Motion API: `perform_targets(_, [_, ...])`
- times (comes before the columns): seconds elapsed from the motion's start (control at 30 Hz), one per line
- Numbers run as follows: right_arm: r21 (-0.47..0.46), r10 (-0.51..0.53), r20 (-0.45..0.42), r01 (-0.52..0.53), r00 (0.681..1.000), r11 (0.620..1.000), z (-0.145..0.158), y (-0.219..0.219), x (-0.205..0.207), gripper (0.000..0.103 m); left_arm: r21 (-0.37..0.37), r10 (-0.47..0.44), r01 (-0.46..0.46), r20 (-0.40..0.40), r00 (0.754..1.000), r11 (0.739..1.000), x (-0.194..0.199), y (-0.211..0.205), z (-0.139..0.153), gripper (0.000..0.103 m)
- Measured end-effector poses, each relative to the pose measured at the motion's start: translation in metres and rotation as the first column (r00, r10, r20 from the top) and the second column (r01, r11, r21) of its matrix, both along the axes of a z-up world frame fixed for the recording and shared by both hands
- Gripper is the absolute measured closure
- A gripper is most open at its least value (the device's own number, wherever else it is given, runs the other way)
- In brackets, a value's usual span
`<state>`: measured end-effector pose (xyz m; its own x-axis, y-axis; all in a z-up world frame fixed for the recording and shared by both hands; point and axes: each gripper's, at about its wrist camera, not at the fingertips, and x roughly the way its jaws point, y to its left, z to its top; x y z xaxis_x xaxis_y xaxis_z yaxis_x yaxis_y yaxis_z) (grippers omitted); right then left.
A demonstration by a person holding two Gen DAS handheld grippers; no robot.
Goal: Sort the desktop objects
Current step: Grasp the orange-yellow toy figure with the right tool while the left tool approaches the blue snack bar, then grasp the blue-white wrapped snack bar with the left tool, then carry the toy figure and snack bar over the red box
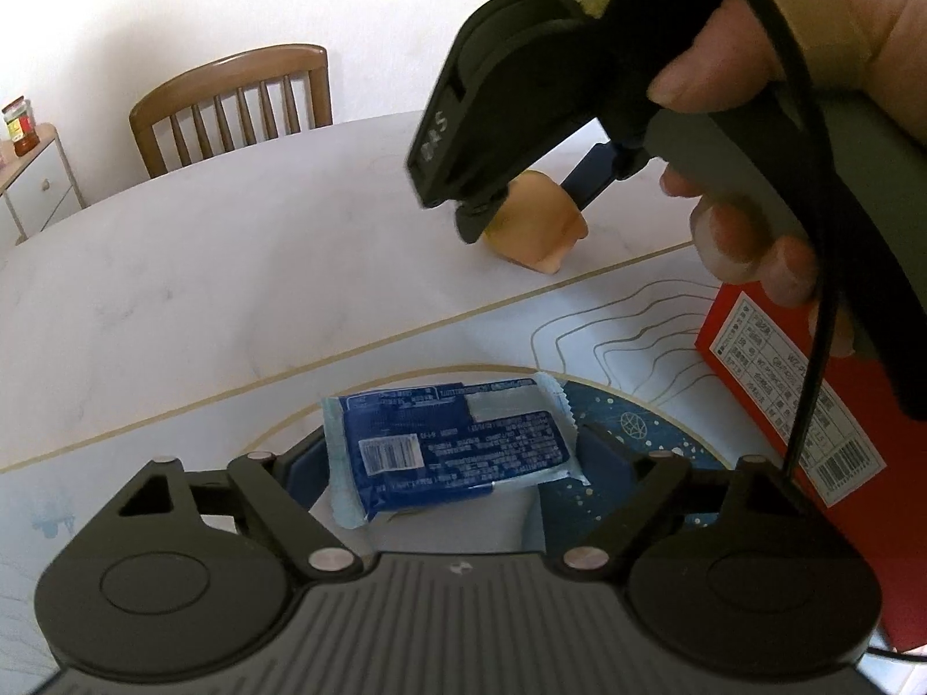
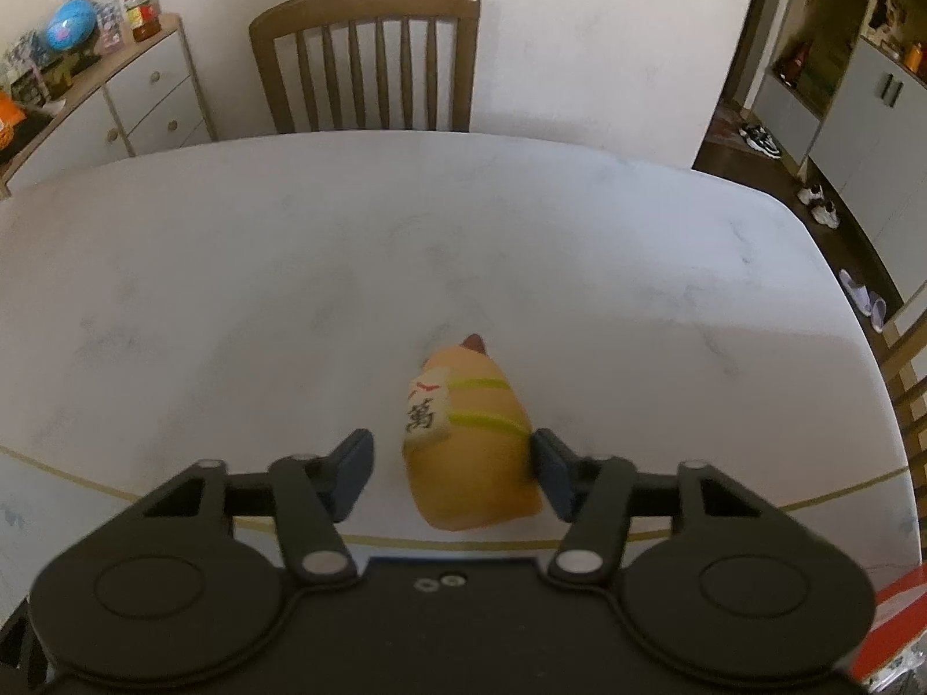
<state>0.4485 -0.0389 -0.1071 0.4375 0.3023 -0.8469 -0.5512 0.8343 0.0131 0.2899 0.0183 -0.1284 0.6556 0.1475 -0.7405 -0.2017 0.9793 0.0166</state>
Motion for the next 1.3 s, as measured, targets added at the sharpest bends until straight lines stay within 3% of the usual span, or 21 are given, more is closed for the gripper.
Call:
perform_targets(0.07, [0.007, -0.006, 0.001, 0.006, 1.000, 1.000, 0.001, -0.002, -0.001, 0.057, -0.003, 0.000, 0.000, 0.001, 1.000, 1.000, 0.000, 0.001, 0.001, 0.018])
perform_targets(0.17, [0.042, 0.005, -0.032, -0.004, 0.999, 0.999, 0.003, -0.006, -0.001, 0.059, -0.011, -0.003, 0.003, 0.001, 1.000, 1.000, 0.001, 0.003, 0.002, 0.021])
perform_targets(0.4, [0.062, 0.020, -0.027, -0.019, 0.999, 0.998, 0.013, -0.010, -0.009, 0.060, -0.059, 0.016, -0.015, 0.017, 1.000, 0.998, -0.005, 0.014, 0.004, 0.028])
perform_targets(0.73, [0.094, 0.038, -0.026, -0.035, 0.999, 0.995, 0.033, -0.022, -0.029, 0.060, -0.089, 0.034, -0.033, 0.006, 0.999, 0.995, -0.016, 0.019, 0.008, 0.031])
perform_targets(1.3, [0.166, 0.027, -0.005, -0.026, 1.000, 0.986, 0.080, -0.060, -0.074, 0.060, -0.077, 0.035, -0.029, 0.077, 0.996, 0.997, -0.053, 0.012, 0.059, 0.032])
